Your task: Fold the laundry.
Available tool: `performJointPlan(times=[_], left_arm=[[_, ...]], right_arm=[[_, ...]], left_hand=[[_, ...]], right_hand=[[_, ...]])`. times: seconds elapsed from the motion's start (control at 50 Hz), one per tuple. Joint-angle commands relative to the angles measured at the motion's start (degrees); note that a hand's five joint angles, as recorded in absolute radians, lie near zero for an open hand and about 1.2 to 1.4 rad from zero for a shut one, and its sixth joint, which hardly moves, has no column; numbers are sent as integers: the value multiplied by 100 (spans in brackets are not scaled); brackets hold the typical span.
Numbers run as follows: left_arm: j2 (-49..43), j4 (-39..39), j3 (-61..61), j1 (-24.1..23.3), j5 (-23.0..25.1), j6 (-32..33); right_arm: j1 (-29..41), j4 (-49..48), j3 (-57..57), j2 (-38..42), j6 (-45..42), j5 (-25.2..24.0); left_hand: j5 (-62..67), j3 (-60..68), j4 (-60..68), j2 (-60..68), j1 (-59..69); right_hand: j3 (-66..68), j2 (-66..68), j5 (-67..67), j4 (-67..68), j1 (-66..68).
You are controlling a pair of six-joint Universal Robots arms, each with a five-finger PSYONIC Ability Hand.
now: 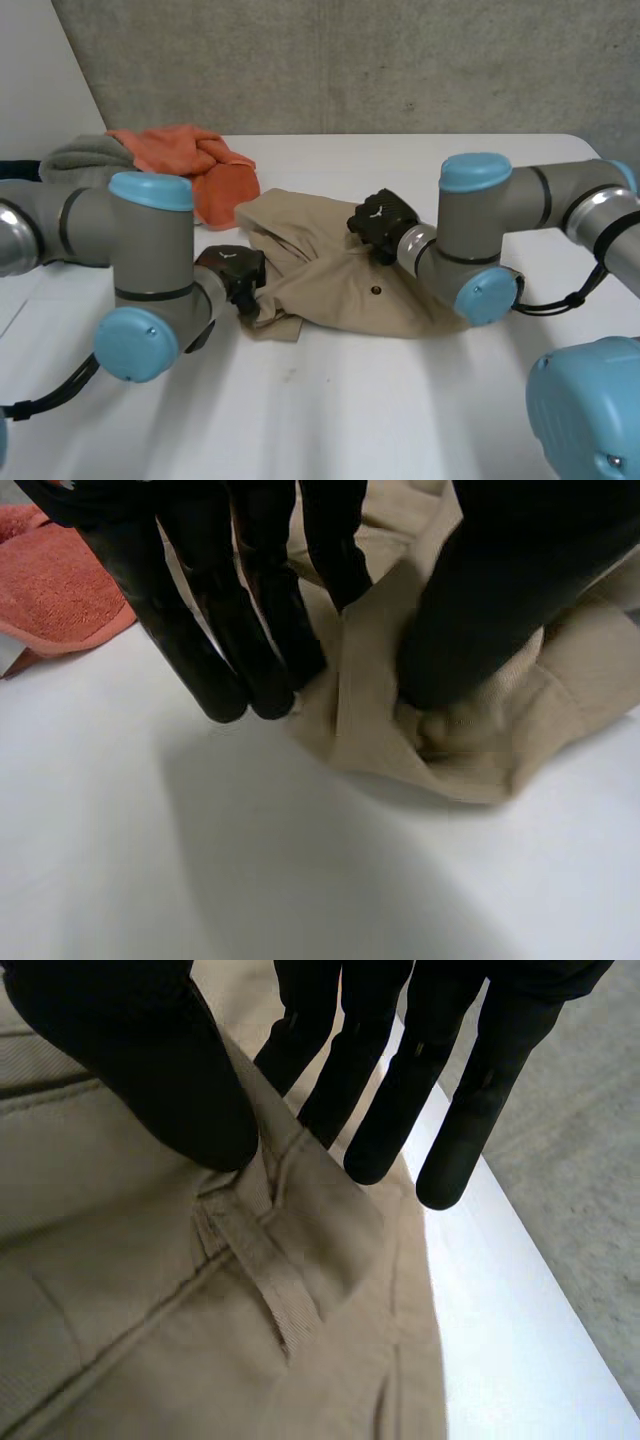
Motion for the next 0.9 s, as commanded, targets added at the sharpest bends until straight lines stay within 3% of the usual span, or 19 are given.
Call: performJointPlan(times=[0.02, 0.16, 0.26, 0.36, 0.4, 0.5, 0.66, 0.8, 0.9], left_arm=[[229, -113, 604, -74, -751, 18], [1696, 344, 579, -21, -725, 53], [2680, 660, 237, -117, -340, 350], [2963, 775, -63, -319, 180, 913], [2885, 766, -185, -363, 303, 1220], [2226, 801, -283, -381, 93, 1696], [724, 933, 226, -522, -276, 2083], [-60, 1740, 1649, -399, -250, 2452], [317, 3128, 2678, -179, -180, 2426]], right_arm=[[-154, 520, 752, -1225, 565, -20], [-426, 467, 2001, -3036, 829, 68], [-829, 677, 2581, -4212, 873, 77], [-1076, 1240, 2960, -4804, 882, -2], [-1129, 1607, 3065, -4831, 864, -72], [-1121, 2181, 3250, -4541, 794, -187], [-1006, 2155, 3040, -3382, 785, -160], [-848, 1365, 1600, -2537, 1224, 270], [-892, -259, 368, -2677, 1988, 753]], left_hand=[[1413, 1367, 1341, 1371, 2047], [1413, 1367, 1341, 1371, 2047], [1413, 1367, 1341, 1371, 2047], [1413, 1367, 1341, 1371, 2047], [1413, 1367, 1341, 1371, 2047], [1413, 1367, 1341, 1371, 2047], [1413, 1367, 1341, 1371, 2047], [1413, 1367, 1341, 1371, 2047], [1413, 1367, 1341, 1371, 2047]], right_hand=[[1226, 1304, 1434, 1179, 1806], [1226, 1304, 1434, 1179, 1806], [1226, 1304, 1434, 1179, 1806], [1226, 1304, 1434, 1179, 1806], [1226, 1304, 1434, 1179, 1806], [1226, 1304, 1434, 1179, 1806], [1226, 1304, 1434, 1179, 1806], [1226, 1304, 1434, 1179, 1806], [1226, 1304, 1434, 1179, 1806]])
